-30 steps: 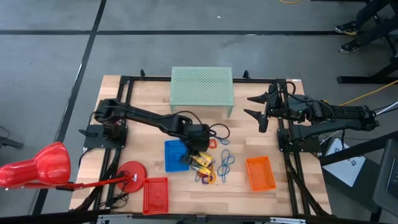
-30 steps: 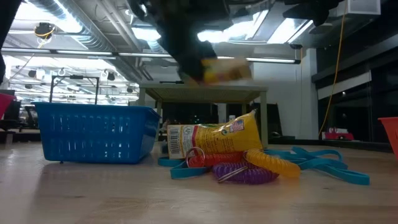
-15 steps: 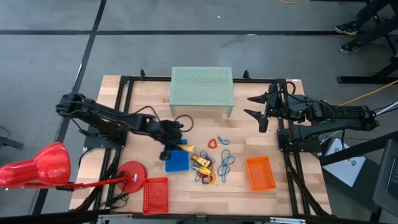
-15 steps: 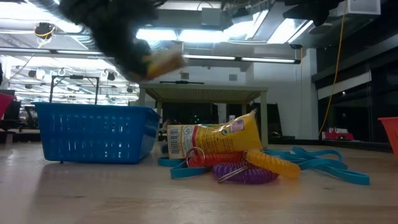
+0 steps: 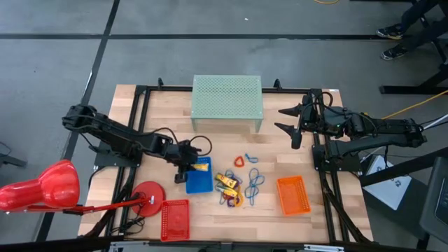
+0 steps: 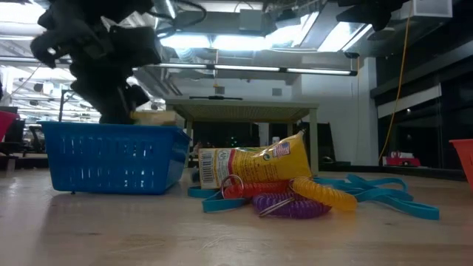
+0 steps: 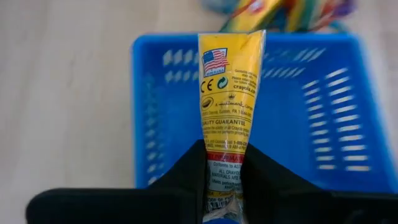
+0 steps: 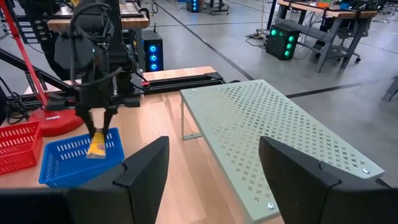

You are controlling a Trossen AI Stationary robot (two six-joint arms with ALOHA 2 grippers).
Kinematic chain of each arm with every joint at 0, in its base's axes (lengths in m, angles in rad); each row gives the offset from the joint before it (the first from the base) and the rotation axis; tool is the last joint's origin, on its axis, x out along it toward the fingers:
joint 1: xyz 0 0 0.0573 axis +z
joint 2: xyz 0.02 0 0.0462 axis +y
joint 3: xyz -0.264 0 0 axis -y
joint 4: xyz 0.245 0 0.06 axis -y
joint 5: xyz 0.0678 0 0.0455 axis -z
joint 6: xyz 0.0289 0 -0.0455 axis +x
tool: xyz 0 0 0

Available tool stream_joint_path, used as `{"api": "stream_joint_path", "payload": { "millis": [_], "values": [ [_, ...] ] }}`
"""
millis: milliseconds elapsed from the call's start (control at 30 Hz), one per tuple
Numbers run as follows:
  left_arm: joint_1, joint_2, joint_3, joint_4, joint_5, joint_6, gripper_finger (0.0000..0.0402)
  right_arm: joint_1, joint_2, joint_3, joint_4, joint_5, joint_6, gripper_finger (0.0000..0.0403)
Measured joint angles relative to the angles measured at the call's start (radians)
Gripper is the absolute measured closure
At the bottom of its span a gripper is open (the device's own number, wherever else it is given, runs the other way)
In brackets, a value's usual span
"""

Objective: Pick & Place Office Desk Supplies
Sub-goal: Put the top yellow box of crayons into the blue bin

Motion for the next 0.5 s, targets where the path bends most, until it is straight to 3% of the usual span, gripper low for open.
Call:
{"api": "stream_joint_path", "payload": {
  "millis": [200, 500],
  "values": [
    [0.002, 0.0, 0.0, 0.025, -0.023, -0.046, 0.0319, 0.0, 0.0, 0.0, 0.0, 0.0, -0.015, 0.0153],
    [0.0, 0.0, 0.0, 0.023, -0.011, -0.078, 0.0246, 0.0, 0.0, 0.0, 0.0, 0.0, -0.017, 0.0153]
  ]
}}
